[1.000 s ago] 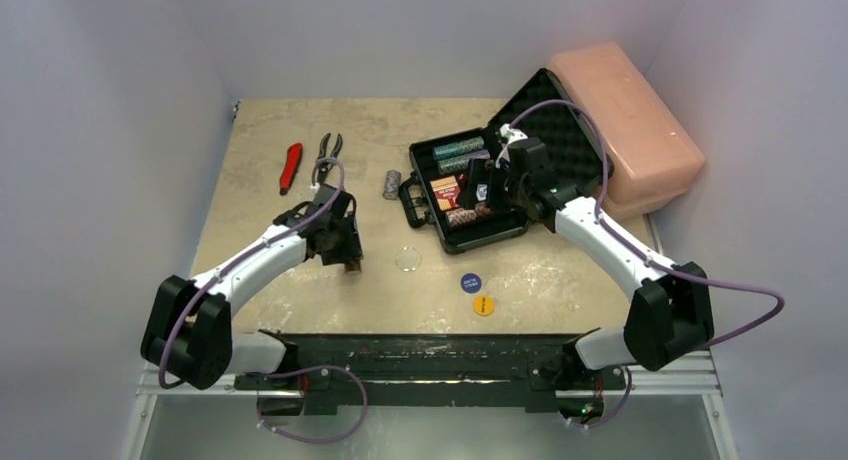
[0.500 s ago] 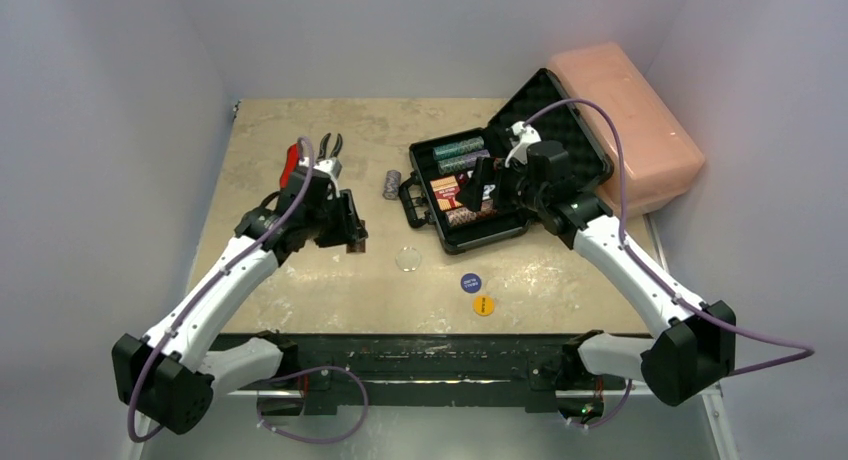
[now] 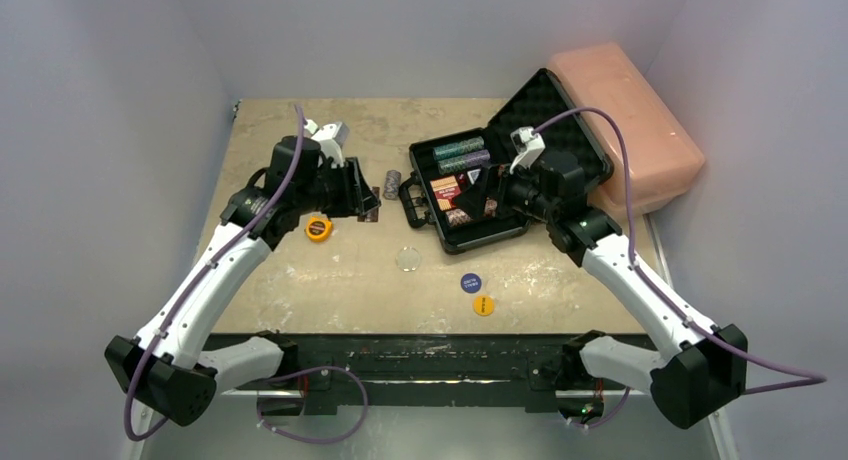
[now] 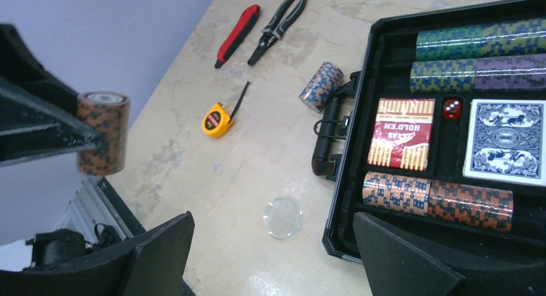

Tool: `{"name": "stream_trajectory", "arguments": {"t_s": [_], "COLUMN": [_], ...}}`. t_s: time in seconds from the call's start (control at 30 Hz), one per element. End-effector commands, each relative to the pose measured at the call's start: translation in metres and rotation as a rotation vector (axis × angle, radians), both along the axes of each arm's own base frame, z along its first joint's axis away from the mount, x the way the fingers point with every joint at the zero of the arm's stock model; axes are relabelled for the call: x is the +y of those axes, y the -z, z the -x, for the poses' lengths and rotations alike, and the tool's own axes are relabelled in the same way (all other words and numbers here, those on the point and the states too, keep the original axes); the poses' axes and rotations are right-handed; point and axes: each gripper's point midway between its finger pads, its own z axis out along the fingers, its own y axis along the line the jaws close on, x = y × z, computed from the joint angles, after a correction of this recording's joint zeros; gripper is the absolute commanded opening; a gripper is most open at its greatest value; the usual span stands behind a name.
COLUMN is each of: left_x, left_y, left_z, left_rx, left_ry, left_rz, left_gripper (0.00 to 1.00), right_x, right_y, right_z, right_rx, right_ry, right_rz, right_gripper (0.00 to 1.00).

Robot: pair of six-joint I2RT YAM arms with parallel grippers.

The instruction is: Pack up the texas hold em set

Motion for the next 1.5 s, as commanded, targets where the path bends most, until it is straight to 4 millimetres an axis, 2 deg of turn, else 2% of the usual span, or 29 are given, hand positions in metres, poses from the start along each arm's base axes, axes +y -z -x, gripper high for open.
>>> {"name": "stream_trajectory", "arguments": {"t_s": [0.0,0.07,0.23,0.4,0.7,0.8,1.03,1.17,1.47], "left_x": [-0.028,-0.035,-0.05,-0.054,-0.06,-0.06,-0.06,-0.061,-0.059], "left_y": [-0.054,-0.056,-0.045,-0.039,-0.042,-0.044,-0.039,-0.04,-0.044], "left_z": [-0.023,-0.026,-0.024,-0.016,-0.013,-0.014,-0.017,-0.017,-0.013], "left_rx": [-0.137,-0.129,-0.162,-0.166,-0.199,-0.211,-0.187,-0.174,-0.17], "left_ry": [0.085,0.12,0.214,0.282,0.33,0.326,0.307,0.295,0.27], "left_rz": [0.102,0.112,0.165,0.162,0.189,0.196,0.197,0.211,0.231], "left_gripper": [0.0,0.0,0.0,0.0,0.0,0.0,0.0,0.0,0.0], "right_x": [0.011,0.015,0.025,0.036,0.078,0.089,0.098,0.106,0.13], "right_y": [-0.016,-0.015,-0.01,-0.004,0.012,0.009,-0.004,-0.009,-0.047], "right_z": [0.013,0.019,0.033,0.049,0.077,0.083,0.071,0.056,0.051], "right_rx": [-0.102,-0.123,-0.141,-0.16,-0.174,-0.199,-0.212,-0.168,-0.156], "right_ry": [-0.1,-0.134,-0.211,-0.301,-0.501,-0.545,-0.522,-0.445,-0.413], "right_rz": [-0.06,-0.089,-0.152,-0.217,-0.249,-0.259,-0.308,-0.355,-0.528], "right_gripper": [0.99,0.99,0.99,0.99,0.97,0.97,0.96,0.97,0.98]}}
